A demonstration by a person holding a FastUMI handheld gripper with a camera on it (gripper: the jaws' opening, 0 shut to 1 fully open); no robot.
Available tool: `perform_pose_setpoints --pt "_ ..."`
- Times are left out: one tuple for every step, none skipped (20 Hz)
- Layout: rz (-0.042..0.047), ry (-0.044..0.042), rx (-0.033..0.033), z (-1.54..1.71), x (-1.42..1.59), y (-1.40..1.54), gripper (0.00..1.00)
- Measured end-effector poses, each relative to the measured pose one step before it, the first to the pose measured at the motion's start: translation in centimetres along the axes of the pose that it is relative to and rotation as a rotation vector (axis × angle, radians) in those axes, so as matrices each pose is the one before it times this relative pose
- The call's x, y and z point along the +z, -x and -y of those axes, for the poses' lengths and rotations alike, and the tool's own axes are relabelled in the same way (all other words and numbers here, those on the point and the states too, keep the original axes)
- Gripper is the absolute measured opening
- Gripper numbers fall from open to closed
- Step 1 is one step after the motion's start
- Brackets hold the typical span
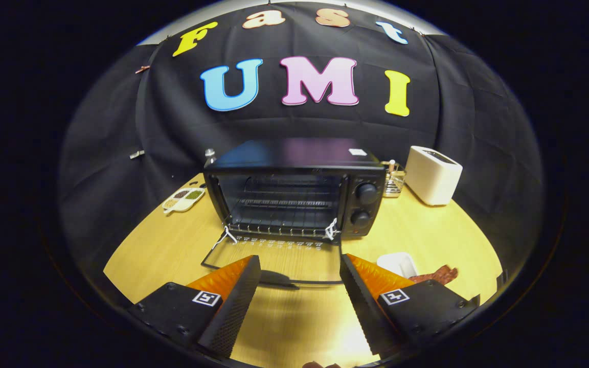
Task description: Open the toaster oven, put the food inside, and close the toaster oven door.
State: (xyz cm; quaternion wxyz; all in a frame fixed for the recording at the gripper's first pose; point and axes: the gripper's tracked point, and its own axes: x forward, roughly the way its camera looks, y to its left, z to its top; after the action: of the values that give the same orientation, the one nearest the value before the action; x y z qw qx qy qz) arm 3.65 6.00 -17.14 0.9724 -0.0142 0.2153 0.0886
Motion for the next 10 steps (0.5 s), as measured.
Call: perform_pose_setpoints --pt "0.00592 0.00282 -0.01237 1.217 1.032 0.662 0.97" --pt "0.008 -0.00096 -0.00067 1.058 1.0 0.756 0.97" --pt "0.00868 -0.00941 0.00425 0.91 1.016 0.575 0.97" --pt "0.01369 -0.00528 -0.00182 1.213 0.971 0.434 0.97" --pt "0.00822 0.00074 -0.01049 1.371 0.59 0.243 0.97" --pt "0.00123 0.0055 -0.00726 1.361 0.369 0.107 0.97" --pt "-0.00629 0.00554 -0.00475 1.264 -0.069 0.046 0.97" --pt "-0.01253 0.00263 0.00022 1.229 -0.21 -0.038 0.97" --pt "-0.01865 0.00114 -0.00155 1.31 -0.462 -0.085 0.97" --pt "-0.01645 -0.00707 -0.00007 1.326 -0.46 -0.139 0.97"
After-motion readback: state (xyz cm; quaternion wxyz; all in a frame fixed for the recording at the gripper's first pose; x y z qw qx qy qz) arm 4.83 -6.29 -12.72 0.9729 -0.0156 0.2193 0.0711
